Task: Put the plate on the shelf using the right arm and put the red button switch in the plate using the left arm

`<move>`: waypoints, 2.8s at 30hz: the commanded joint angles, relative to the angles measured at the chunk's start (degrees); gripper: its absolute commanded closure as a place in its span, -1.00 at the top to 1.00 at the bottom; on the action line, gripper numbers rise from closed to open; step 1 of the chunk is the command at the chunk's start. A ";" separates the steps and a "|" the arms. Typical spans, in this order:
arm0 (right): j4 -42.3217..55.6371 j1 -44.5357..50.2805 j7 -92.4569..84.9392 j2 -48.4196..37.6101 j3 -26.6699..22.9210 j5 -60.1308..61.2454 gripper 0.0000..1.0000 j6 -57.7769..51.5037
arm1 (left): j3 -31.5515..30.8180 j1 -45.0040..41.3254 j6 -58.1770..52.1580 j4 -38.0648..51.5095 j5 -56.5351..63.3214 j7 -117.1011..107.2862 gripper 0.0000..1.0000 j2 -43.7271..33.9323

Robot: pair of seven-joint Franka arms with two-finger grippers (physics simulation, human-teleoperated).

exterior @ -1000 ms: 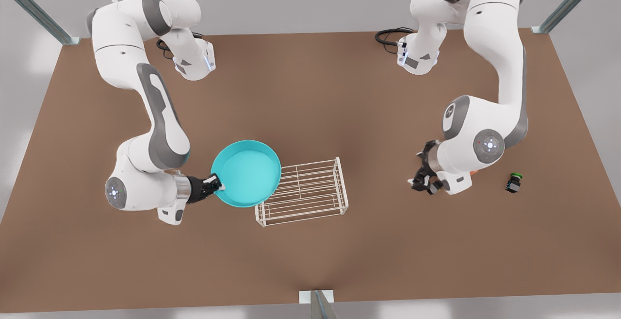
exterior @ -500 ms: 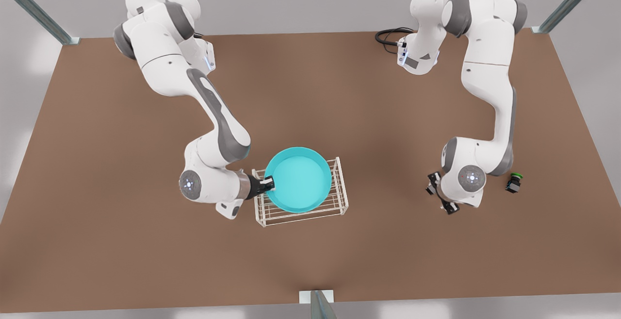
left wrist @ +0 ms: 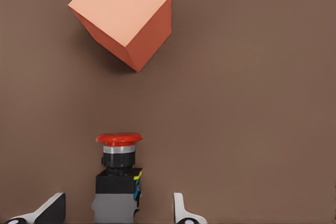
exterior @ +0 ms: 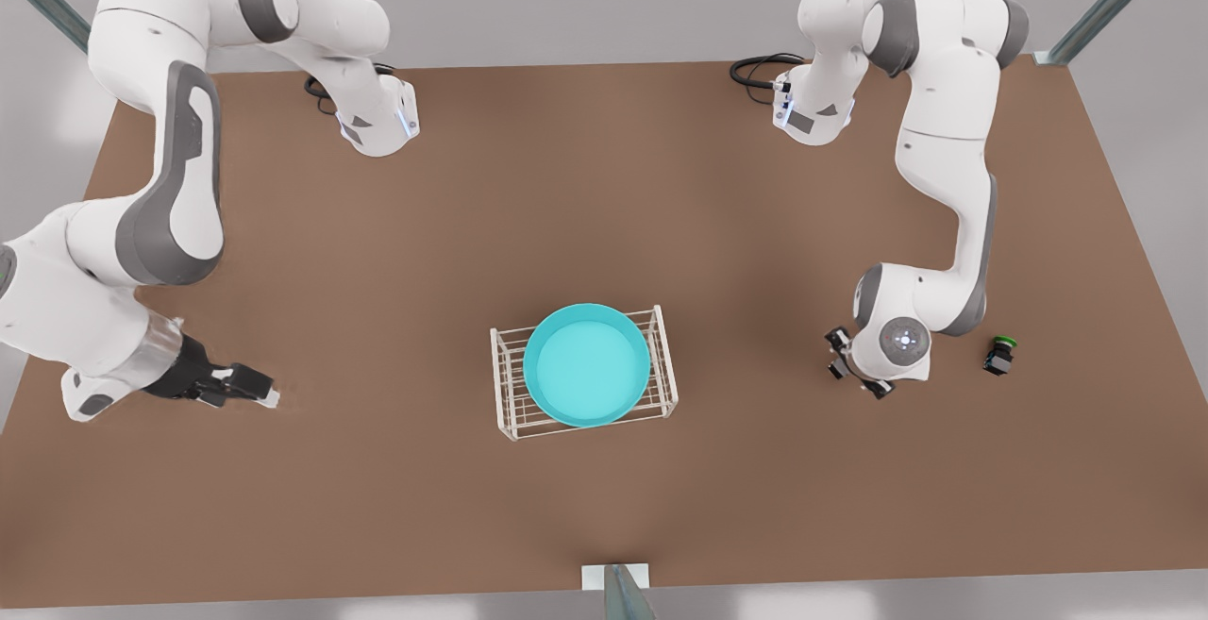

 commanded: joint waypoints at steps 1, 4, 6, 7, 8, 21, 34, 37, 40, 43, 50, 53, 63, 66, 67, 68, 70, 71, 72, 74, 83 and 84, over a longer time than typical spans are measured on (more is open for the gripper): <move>-7.70 -1.19 -13.09 -5.15 0.05 -11.71 1.00 -7.15 | -0.01 0.06 2.05 -0.06 0.06 -8.96 1.00 0.19; -22.83 -0.84 -13.18 -11.84 0.13 -13.20 1.00 0.25 | -0.01 0.06 2.58 -0.32 0.15 -8.79 1.00 0.63; -24.15 -0.66 -13.18 -10.88 0.40 -14.00 1.00 0.69 | 0.08 0.06 3.28 -0.33 0.24 -8.79 1.00 1.60; -23.98 -0.66 -13.18 -10.61 0.31 -14.26 1.00 1.04 | 0.08 0.06 3.37 -0.33 0.59 -8.79 1.00 1.77; -23.71 -0.66 -13.18 -9.91 0.31 -14.44 1.00 1.21 | 0.08 0.06 3.37 -0.33 1.38 -8.79 1.00 2.12; -23.27 -0.75 -13.53 -9.82 0.31 -14.44 1.00 1.21 | 0.08 -0.12 2.93 -0.15 1.64 -8.70 -0.10 2.04; -22.66 -0.66 -13.53 -9.73 0.31 -14.44 1.00 0.86 | -6.07 -0.38 -8.57 8.19 0.85 -6.32 -0.12 -2.80; -22.48 -0.66 -13.53 -9.29 0.31 -14.44 1.00 0.95 | -14.77 -0.47 -16.22 15.41 0.76 -15.90 -0.12 -2.80; -22.48 -0.66 -13.53 -9.12 0.31 -14.52 1.00 0.95 | -20.39 -0.47 -18.34 16.37 0.59 -18.10 -0.12 -4.99; -22.48 -0.58 -13.53 -8.85 0.31 -14.52 1.00 0.95 | -25.14 -1.96 -20.79 18.65 1.29 -22.50 -0.12 -5.52; -22.39 -0.58 -13.53 -8.77 0.31 -14.52 1.00 1.04 | -24.88 -11.45 -12.89 26.66 2.08 -25.40 -0.12 -2.71; -22.31 -0.58 -13.53 -8.68 0.31 -14.52 1.00 1.04 | -24.62 -13.04 -2.87 26.75 3.22 -25.66 -0.12 -1.30; -22.22 -0.58 -13.53 -8.42 0.31 -14.52 1.00 1.04 | -23.65 -16.90 18.84 30.88 8.15 -26.45 -0.07 7.75; -22.22 -0.58 -13.53 -8.42 0.31 -14.44 1.00 0.95 | -23.65 -17.52 18.75 30.26 9.03 -26.45 1.00 7.66; -22.22 -0.58 -13.53 -8.42 0.31 -14.52 1.00 0.95 | -23.65 -17.52 18.75 30.26 9.03 -26.37 1.00 7.66; -22.22 -0.58 -13.53 -8.42 0.31 -14.44 1.00 0.95 | -23.65 -17.52 18.75 30.26 9.03 -26.37 1.00 7.66; -22.22 -0.58 -13.53 -8.42 0.40 -14.52 1.00 0.95 | -23.91 -15.94 8.75 29.91 8.77 -14.97 1.00 5.12; -22.22 -0.58 -13.53 -8.42 0.31 -14.52 1.00 0.95 | -24.18 -14.71 -3.37 29.73 8.24 7.70 1.00 2.30; -22.22 -0.58 -13.53 -8.42 0.40 -14.52 1.00 0.95 | -26.11 -8.30 -15.60 29.65 3.15 34.60 1.00 0.02; -22.22 -0.58 -13.53 -8.42 0.31 -14.52 1.00 0.95 | -29.01 3.03 -26.16 21.75 0.50 67.12 1.00 -6.21; -22.22 -0.58 -13.53 -8.42 0.31 -14.44 1.00 0.95 | -14.84 9.33 -44.26 26.30 -1.86 122.86 1.00 -12.90; -22.22 -0.58 -13.53 -8.42 0.31 -14.52 1.00 0.95 | -3.79 2.69 -45.93 22.45 -10.22 132.18 1.00 -15.89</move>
